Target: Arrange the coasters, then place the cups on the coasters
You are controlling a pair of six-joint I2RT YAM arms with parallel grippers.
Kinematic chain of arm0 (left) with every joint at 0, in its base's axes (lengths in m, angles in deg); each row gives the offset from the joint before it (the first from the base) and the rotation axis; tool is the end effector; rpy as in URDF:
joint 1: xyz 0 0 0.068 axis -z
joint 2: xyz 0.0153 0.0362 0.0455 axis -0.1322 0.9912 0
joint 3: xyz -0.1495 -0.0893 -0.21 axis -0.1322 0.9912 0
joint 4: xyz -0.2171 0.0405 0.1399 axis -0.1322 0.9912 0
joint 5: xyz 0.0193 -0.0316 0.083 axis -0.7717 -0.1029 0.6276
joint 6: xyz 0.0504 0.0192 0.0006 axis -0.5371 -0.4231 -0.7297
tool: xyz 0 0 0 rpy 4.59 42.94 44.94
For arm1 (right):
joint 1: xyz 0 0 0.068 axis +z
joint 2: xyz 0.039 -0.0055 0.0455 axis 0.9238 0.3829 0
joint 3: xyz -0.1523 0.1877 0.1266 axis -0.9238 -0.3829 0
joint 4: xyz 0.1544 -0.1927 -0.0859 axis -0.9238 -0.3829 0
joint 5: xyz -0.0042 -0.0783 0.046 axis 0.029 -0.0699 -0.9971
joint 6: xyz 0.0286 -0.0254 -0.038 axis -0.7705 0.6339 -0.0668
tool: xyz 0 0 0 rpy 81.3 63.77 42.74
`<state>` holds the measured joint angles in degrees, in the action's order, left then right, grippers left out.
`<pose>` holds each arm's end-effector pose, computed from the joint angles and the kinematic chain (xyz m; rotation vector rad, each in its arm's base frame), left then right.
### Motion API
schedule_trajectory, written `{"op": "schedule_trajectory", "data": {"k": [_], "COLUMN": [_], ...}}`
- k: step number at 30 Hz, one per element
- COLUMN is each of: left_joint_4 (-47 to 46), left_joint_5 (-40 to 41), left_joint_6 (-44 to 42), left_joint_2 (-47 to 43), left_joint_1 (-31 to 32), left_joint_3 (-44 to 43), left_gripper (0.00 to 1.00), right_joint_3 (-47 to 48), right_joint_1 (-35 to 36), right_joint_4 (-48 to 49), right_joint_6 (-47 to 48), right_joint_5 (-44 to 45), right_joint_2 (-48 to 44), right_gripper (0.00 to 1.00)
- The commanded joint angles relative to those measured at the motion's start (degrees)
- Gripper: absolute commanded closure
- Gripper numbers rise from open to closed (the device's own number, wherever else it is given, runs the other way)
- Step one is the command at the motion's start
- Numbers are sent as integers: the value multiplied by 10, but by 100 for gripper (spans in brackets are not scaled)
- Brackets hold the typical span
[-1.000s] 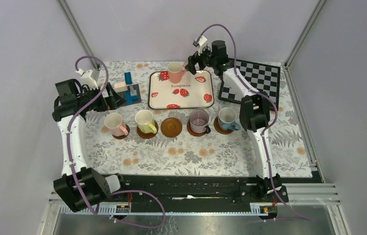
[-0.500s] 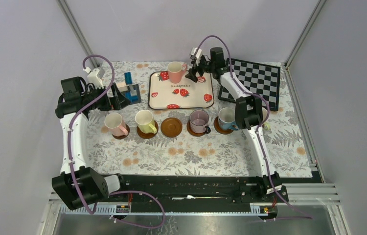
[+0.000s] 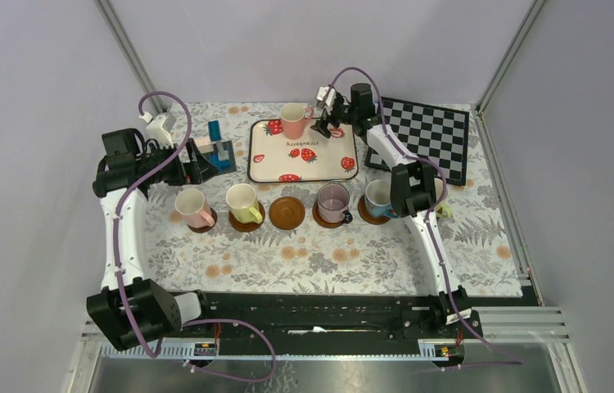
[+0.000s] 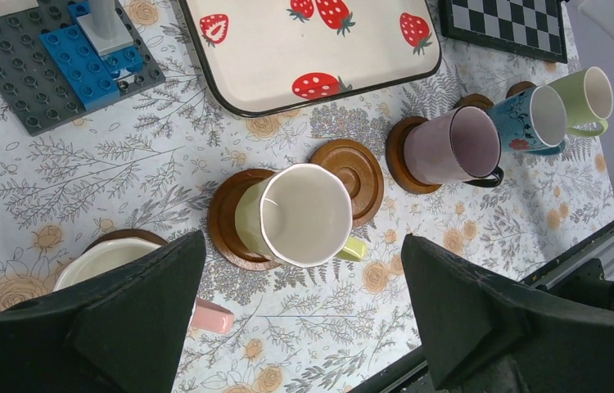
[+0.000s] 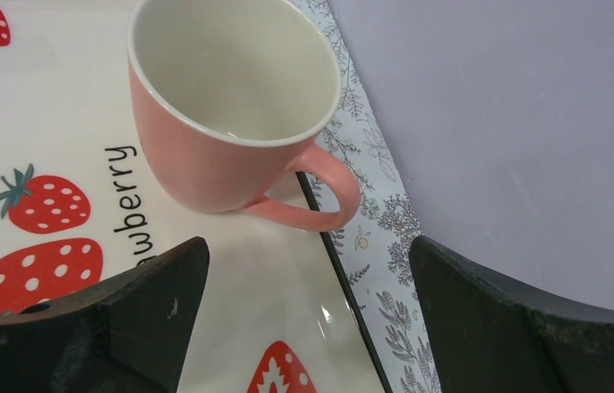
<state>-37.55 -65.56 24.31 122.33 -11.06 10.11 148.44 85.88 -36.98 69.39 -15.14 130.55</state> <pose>0.2397 0.0543 0.3529 0.1026 2.1545 -0.6885 0.5765 0.2174 0.1729 -1.2942 1.2142 0.3965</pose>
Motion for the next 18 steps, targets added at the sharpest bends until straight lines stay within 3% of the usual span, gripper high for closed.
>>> {"op": "schedule_trajectory", "data": {"k": [1,18], "left_joint_4": [-24,-42], "left_joint_5": [-21,-24], "left_joint_6": [5,13], "left_joint_2": [2,5], "left_joint_1": [0,0], "left_joint_3": [-17,1], "left_gripper": [1,1], "right_joint_3": [33,23], "right_joint_1": [12,30], "right_joint_4": [17,0], "right_joint_6": [48,99], "right_joint_5": [-10,-33], "right_joint_2": [12,-1], "right_gripper": [2,14]}}
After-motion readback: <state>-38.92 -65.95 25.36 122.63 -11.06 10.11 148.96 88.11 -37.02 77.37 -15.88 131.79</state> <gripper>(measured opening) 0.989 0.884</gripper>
